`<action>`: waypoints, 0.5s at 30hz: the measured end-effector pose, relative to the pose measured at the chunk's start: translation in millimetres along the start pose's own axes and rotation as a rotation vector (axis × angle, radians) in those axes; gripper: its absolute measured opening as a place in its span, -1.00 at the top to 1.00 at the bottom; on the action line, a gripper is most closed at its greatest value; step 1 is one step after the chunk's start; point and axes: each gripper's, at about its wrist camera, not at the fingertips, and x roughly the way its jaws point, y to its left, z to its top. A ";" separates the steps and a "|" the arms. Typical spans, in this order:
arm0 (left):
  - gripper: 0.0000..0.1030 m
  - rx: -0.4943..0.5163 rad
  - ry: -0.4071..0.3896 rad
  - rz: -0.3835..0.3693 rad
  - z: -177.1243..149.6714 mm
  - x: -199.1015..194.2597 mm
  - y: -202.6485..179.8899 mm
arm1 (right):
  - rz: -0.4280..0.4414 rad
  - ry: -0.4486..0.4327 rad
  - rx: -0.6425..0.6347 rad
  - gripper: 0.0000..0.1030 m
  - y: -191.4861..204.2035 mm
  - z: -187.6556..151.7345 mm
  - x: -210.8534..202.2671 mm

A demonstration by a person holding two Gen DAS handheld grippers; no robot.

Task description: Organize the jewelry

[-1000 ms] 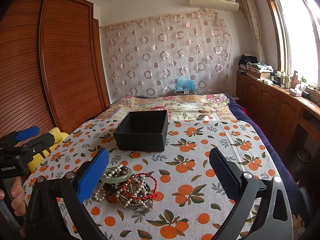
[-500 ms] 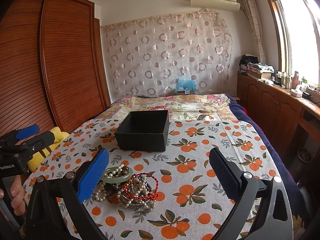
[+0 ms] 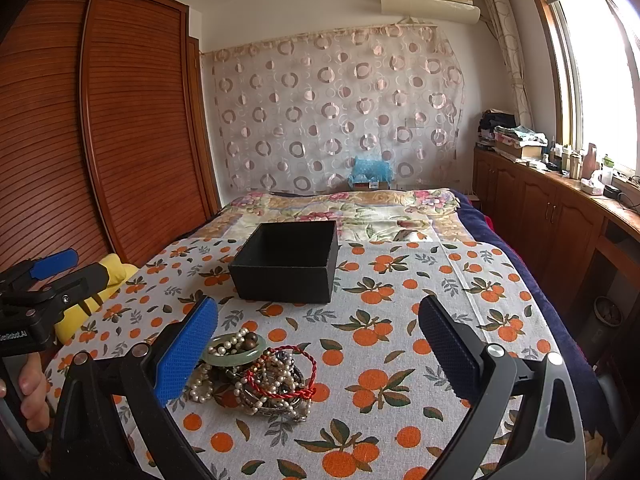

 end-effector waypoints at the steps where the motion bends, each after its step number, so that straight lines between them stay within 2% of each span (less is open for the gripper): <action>1: -0.85 0.001 -0.001 -0.001 0.2 -0.3 -0.2 | 0.000 0.000 0.000 -0.95 0.0 0.0 0.0; 15: -0.85 0.003 0.001 -0.002 0.2 -3.1 -5.3 | 0.000 0.000 0.000 -0.95 0.2 0.3 -1.5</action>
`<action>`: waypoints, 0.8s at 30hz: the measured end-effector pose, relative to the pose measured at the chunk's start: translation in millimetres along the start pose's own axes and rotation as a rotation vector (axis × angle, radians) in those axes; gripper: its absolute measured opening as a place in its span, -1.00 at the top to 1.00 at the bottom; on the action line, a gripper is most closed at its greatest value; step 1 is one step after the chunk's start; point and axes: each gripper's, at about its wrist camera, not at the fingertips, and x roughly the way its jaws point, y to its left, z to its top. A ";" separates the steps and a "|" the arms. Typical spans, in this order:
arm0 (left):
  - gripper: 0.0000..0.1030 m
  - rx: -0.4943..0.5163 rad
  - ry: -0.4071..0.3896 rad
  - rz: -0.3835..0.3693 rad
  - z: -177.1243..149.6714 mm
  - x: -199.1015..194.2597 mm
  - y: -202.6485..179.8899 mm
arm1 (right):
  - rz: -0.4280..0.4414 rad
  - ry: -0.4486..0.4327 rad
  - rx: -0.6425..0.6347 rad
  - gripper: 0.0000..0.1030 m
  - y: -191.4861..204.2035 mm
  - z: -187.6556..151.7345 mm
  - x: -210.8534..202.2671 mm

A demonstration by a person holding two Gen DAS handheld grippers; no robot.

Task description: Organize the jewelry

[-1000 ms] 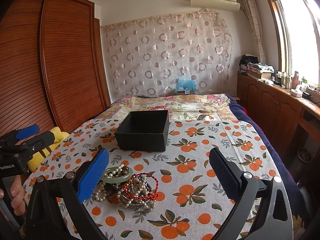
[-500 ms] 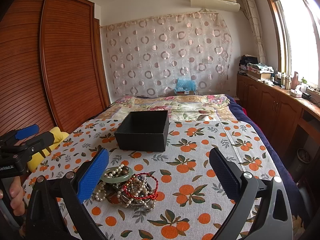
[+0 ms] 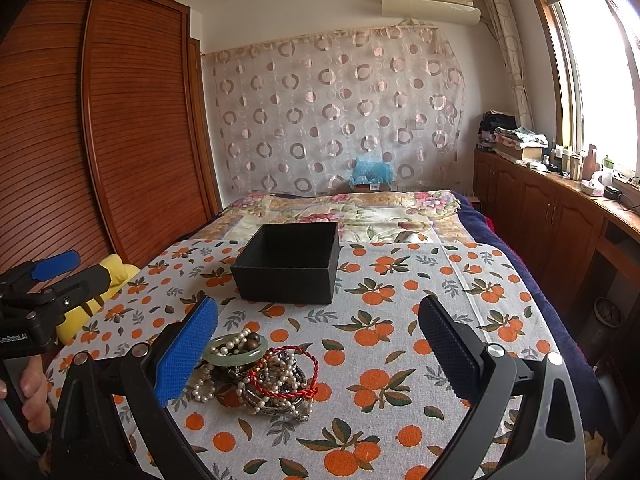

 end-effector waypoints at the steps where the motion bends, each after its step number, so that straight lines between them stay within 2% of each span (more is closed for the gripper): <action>1: -0.85 0.001 0.000 -0.001 -0.1 -0.5 -0.9 | 0.000 0.000 0.000 -0.95 0.3 0.1 -0.4; 24: -0.85 0.001 0.039 -0.019 -10.0 10.7 3.3 | 0.008 0.011 0.000 -0.95 0.5 -4.4 6.0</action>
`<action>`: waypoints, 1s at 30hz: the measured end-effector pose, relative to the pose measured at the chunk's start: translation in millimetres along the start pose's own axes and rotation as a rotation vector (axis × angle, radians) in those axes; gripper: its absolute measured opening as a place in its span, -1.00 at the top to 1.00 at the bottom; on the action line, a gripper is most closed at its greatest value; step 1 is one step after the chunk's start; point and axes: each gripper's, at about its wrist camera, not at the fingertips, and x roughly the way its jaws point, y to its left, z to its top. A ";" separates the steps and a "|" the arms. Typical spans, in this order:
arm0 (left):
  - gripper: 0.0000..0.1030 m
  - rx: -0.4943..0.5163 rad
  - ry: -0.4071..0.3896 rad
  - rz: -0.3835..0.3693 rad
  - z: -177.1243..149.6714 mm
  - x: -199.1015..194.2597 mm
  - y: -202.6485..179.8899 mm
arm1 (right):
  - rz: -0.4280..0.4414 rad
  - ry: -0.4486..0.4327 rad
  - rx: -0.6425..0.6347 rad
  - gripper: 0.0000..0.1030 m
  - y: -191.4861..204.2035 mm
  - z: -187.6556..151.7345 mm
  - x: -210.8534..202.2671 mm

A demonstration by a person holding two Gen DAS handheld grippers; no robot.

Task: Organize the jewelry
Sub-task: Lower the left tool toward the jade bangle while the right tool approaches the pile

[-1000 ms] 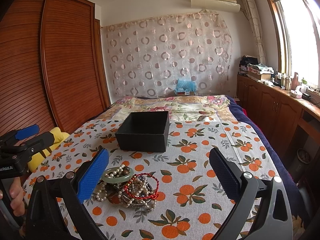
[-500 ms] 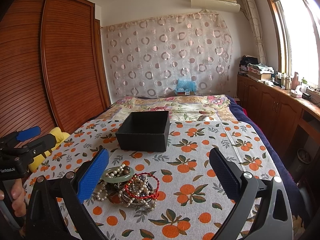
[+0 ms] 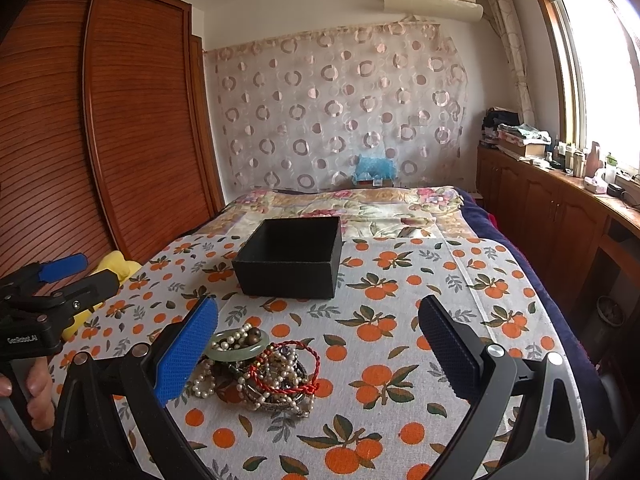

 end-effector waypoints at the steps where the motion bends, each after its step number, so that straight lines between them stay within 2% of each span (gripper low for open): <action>1: -0.85 0.002 0.008 -0.003 -0.3 2.2 1.5 | 0.007 0.002 -0.002 -0.95 7.0 0.0 -1.1; 9: -0.85 0.025 0.089 -0.073 -11.0 24.0 9.3 | 0.025 0.036 -0.018 -0.95 0.4 -6.4 3.4; 15: -0.85 0.046 0.149 -0.091 -19.3 39.8 7.3 | 0.045 0.060 -0.034 -0.95 -3.1 -15.8 7.9; 22: -0.85 0.046 0.226 -0.176 -25.3 64.4 3.8 | 0.071 0.103 -0.040 -0.95 -10.4 -27.4 14.3; 30: -0.85 0.089 0.288 -0.229 -28.5 87.0 -7.0 | 0.089 0.170 -0.069 -0.70 -12.7 -41.2 24.0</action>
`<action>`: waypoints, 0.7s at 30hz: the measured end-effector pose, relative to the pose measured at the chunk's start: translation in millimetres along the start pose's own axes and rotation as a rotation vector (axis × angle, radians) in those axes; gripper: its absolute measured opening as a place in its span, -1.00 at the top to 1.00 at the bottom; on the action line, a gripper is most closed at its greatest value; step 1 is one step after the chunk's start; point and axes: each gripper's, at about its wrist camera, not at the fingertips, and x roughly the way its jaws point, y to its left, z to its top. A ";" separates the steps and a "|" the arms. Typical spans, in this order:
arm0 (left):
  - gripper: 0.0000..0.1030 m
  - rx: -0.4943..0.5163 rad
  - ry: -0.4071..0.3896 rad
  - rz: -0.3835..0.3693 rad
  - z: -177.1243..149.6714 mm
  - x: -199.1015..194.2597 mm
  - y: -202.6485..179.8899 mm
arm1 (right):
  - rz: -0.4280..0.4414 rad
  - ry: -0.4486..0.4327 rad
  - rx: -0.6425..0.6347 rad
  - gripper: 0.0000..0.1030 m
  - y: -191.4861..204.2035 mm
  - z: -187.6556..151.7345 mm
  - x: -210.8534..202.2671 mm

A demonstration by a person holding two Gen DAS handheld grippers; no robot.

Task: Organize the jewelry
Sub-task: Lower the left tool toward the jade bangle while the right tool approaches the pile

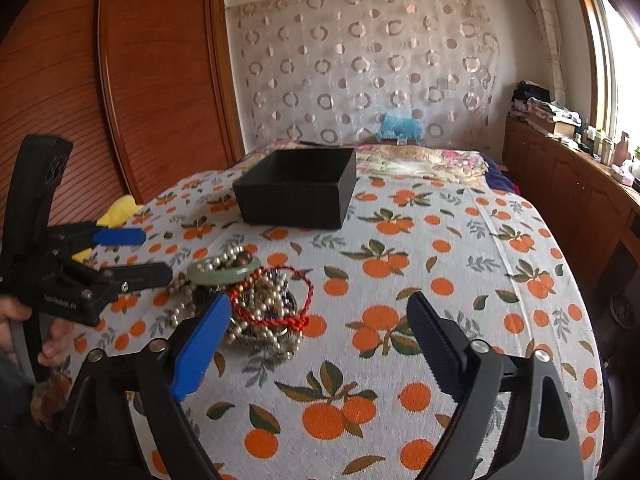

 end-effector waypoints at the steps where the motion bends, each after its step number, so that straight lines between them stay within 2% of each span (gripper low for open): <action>1: -0.85 -0.001 0.006 -0.015 1.5 2.2 0.2 | 0.001 0.009 -0.002 -0.68 -0.4 -1.6 1.9; 7: -0.84 -0.014 0.031 -0.103 15.7 16.9 -1.0 | 0.016 0.042 -0.007 -0.65 -1.4 -5.6 8.5; 11: -0.67 -0.041 0.071 -0.132 21.8 31.4 0.2 | 0.026 0.052 -0.016 -0.64 -0.8 -4.5 10.3; 13: -0.66 -0.043 0.085 -0.141 23.8 37.3 0.0 | 0.029 0.060 -0.026 -0.58 -1.1 -2.3 11.8; 16: -0.66 -0.053 0.105 -0.162 24.4 44.6 0.4 | 0.041 0.068 -0.038 -0.41 -1.4 1.5 13.7; 18: -0.66 -0.069 0.120 -0.185 23.8 49.2 1.3 | 0.050 0.075 -0.041 -0.17 -2.9 3.7 16.4; 21: -0.66 -0.089 0.137 -0.215 22.7 54.5 2.3 | 0.070 0.098 -0.041 0.03 -4.5 6.0 21.9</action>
